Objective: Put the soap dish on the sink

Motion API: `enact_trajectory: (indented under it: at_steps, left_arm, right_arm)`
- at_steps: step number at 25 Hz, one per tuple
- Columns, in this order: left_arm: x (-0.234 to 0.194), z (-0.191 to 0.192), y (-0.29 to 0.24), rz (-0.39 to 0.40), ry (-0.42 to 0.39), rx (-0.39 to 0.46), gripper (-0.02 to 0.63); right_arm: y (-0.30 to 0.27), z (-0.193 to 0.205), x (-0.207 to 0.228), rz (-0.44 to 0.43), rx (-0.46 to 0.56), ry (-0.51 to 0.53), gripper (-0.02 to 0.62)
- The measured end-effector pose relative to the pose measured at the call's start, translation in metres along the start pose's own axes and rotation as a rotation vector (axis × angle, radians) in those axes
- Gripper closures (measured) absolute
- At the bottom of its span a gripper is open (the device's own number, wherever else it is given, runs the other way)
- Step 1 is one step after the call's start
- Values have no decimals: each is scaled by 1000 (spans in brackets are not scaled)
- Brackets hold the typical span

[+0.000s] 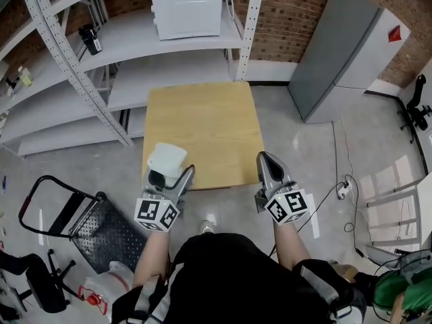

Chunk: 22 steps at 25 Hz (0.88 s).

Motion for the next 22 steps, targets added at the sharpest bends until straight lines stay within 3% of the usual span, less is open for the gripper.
enact_trajectory:
  at_steps: [9,22]
  left_arm:
    - [-36,-1,-25,5,10,-42,140]
    - [-47,23,-80,-16,-6,-133,140]
  right_arm:
    - [-34,11,0,32,-20,1,589]
    - [-73,27,44,18,-65,-5,589]
Point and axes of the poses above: the fingertips, and each gripper's own axes: y backward along the fingers, x to its right, z out of its underside, the point moved 8 cm from there along y, backward along the fingers, and after that the axes turned 4 degrees about y, right-handed, at the moved point
